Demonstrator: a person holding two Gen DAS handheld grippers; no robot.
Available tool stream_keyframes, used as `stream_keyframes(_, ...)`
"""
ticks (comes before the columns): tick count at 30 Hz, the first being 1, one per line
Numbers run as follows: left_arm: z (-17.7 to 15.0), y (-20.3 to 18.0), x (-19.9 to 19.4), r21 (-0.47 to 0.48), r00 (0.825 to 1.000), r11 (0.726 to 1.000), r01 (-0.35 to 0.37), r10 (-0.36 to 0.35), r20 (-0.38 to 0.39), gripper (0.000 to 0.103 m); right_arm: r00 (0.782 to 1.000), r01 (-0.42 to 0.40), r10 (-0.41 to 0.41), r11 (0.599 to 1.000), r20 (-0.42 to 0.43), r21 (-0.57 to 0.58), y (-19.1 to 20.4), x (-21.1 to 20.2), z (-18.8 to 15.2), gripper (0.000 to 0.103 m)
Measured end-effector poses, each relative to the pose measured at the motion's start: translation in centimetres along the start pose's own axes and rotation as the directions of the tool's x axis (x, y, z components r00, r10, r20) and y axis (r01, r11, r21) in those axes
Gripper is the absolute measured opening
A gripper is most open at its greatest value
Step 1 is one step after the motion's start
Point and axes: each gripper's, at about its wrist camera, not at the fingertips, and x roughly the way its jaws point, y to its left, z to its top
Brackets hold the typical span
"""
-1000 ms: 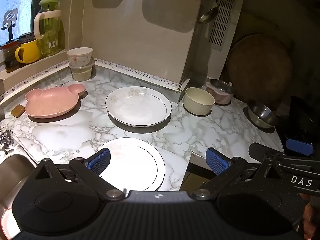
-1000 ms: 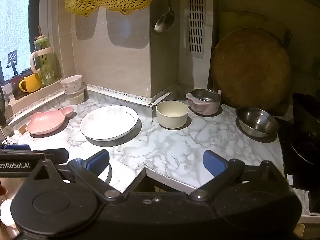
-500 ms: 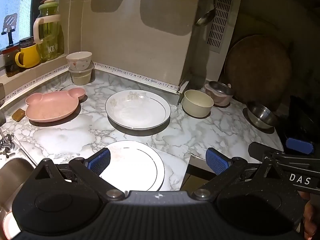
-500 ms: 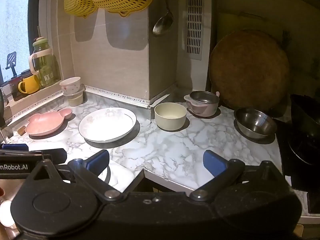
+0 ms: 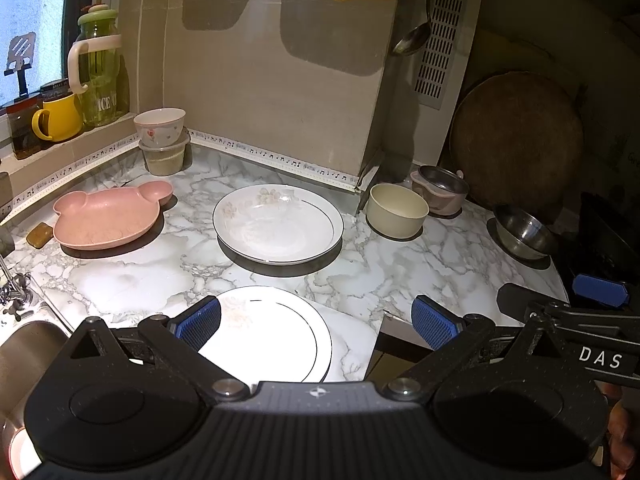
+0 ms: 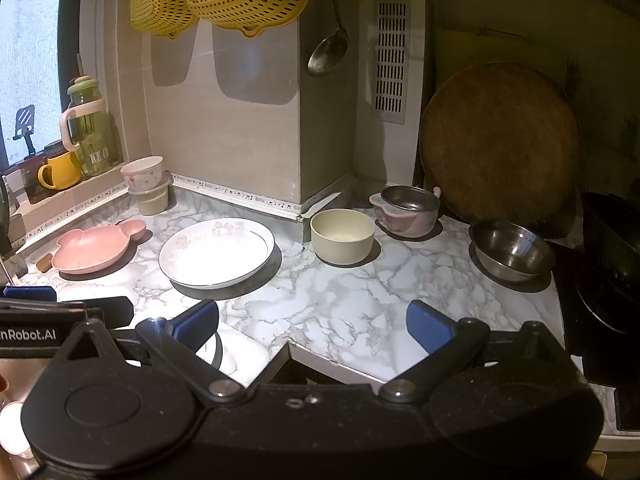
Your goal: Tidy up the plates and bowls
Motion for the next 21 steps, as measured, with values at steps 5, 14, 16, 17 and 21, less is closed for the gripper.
stream_keyframes(5, 0.28, 0.16, -0.06, -0.001, 1.0, 1.0, -0.001, 0.001, 0.004, 0.102, 1.0, -0.001, 0.001, 1.0, 0.002, -0.003, 0.22, 0.0, 0.2, 0.101)
stream_keyframes(14, 0.34, 0.41, -0.2, -0.01, 1.0, 1.0, -0.01, 0.01, 0.014, 0.102, 1.0, -0.014, 0.015, 1.0, 0.008, -0.005, 0.47, 0.13, 0.23, 0.101)
stream_keyframes(16, 0.3, 0.54, -0.21, -0.014, 1.0, 1.0, -0.017, 0.017, 0.017, 0.102, 1.0, -0.019, 0.019, 1.0, 0.006, -0.002, 0.46, 0.25, 0.25, 0.101)
stream_keyframes(17, 0.29, 0.63, -0.21, -0.018, 1.0, 1.0, -0.017, 0.018, 0.018, 0.102, 1.0, -0.024, 0.024, 1.0, 0.004, -0.001, 0.43, 0.3, 0.26, 0.101)
stream_keyframes(21, 0.17, 0.94, -0.33, -0.032, 0.999, 0.999, -0.021, 0.022, 0.03, 0.102, 0.999, -0.038, 0.038, 0.999, 0.0, -0.001, 0.52, 0.42, 0.31, 0.101)
